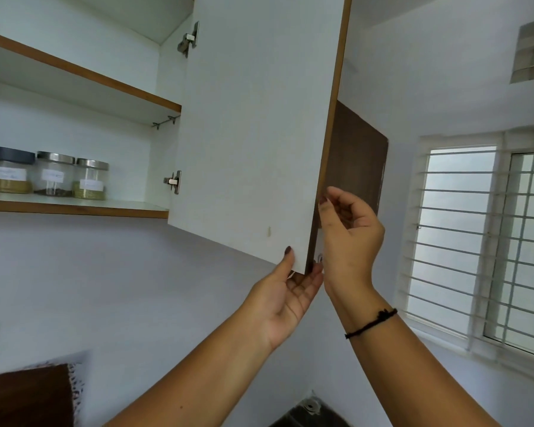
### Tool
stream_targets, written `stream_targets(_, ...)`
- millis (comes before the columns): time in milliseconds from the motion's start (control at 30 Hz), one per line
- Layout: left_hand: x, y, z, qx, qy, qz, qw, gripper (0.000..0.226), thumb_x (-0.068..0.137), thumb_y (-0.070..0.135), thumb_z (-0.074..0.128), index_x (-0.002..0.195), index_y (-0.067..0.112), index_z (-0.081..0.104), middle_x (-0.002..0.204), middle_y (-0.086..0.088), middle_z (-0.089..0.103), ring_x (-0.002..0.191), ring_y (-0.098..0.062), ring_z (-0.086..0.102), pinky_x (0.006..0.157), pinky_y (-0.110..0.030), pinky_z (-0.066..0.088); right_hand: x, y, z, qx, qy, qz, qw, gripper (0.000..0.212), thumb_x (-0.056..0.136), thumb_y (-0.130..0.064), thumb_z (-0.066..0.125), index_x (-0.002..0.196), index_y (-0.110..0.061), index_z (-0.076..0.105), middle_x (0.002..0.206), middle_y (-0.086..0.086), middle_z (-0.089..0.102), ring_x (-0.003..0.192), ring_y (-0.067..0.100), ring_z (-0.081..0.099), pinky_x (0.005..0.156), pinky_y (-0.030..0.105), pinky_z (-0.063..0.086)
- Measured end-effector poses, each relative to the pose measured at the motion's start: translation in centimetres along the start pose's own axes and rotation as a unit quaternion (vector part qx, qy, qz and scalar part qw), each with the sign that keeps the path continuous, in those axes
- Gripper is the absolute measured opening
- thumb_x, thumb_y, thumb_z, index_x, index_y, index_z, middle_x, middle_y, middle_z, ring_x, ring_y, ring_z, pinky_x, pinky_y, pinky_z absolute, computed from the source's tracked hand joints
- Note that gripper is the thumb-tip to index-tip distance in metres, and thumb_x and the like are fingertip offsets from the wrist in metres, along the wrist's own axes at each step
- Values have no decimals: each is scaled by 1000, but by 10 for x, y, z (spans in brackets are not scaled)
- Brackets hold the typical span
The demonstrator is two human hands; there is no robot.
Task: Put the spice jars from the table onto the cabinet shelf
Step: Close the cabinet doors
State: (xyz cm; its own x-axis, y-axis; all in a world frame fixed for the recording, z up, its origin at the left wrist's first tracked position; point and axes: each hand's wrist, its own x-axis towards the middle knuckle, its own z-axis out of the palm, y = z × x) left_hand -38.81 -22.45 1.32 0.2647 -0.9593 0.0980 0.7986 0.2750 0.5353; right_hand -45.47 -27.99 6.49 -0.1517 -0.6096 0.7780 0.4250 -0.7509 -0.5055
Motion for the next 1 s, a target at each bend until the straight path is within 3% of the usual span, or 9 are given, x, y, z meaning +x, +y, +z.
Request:
stream_targets(167, -10, -3, -10, 11, -4, 47, 999, 42, 93, 27, 63, 124, -1, 62, 120, -22, 69, 112, -27, 69, 89, -38, 58, -9, 6, 2, 50, -71, 27, 996, 28, 91, -14, 67, 118, -10, 69, 103, -11, 73, 99, 0, 69, 81, 12, 53)
stream_targets(400, -38, 15, -30, 32, -17, 77, 996, 47, 90, 31, 63, 125, 0, 64, 122, -20, 69, 117, -25, 67, 97, -36, 54, -33, -1, 30, 92, -125, -19, 988, 31, 96, -14, 59, 127, -9, 63, 120, -4, 70, 113, 6, 65, 97, 29, 54)
stream_targets(467, -48, 24, -37, 59, -17, 75, 995, 47, 88, 35, 65, 122, 3, 66, 117, -15, 72, 109, -21, 69, 96, -31, 55, -42, -4, 41, 96, -135, -41, 985, 32, 98, -14, 56, 130, -8, 61, 123, -3, 69, 115, 6, 64, 97, 30, 54)
stream_targets(567, -64, 37, -47, 113, -19, 96, 989, 43, 83, 40, 68, 112, 10, 68, 98, -8, 74, 81, -14, 69, 74, -26, 48, -53, -8, 57, 92, -148, -75, 982, 34, 100, -14, 54, 132, -7, 59, 125, -3, 68, 115, 7, 63, 96, 32, 55)
stream_targets(633, -75, 43, -53, 143, -17, 127, 981, 44, 78, 41, 72, 110, 11, 70, 89, -6, 72, 69, -11, 65, 66, -24, 49, -59, -9, 68, 96, -160, -89, 978, 36, 100, -20, 52, 135, -8, 57, 125, -3, 67, 115, 7, 64, 95, 35, 55)
stream_targets(767, -92, 54, -61, 217, -21, 177, 960, 52, 68, 44, 84, 107, 11, 75, 104, -12, 69, 89, -21, 60, 73, -30, 49, -72, -11, 88, 120, -152, -79, 978, 45, 96, -34, 50, 134, -12, 56, 122, -1, 69, 114, 10, 64, 94, 39, 56)
stream_targets(867, -101, 62, -67, 260, 9, 197, 945, 57, 72, 42, 77, 117, 9, 69, 105, -13, 67, 93, -22, 57, 75, -32, 49, -82, -16, 101, 136, -154, -75, 976, 43, 96, -34, 49, 134, -15, 55, 126, 0, 67, 119, 12, 62, 96, 42, 54)
stream_targets(933, -105, 65, -71, 288, 8, 210, 934, 58, 68, 48, 70, 117, 17, 70, 105, -6, 71, 96, -20, 61, 77, -31, 52, -88, -21, 110, 147, -163, -78, 973, 43, 97, -31, 48, 136, -14, 53, 130, -1, 65, 123, 12, 59, 99, 41, 53)
stream_targets(1000, -106, 73, -80, 326, 10, 225, 918, 60, 62, 57, 65, 115, 28, 68, 106, 5, 75, 106, -16, 66, 88, -34, 56, -95, -22, 123, 163, -166, -86, 969, 46, 97, -30, 47, 138, -11, 51, 134, -2, 62, 126, 10, 56, 102, 34, 51)
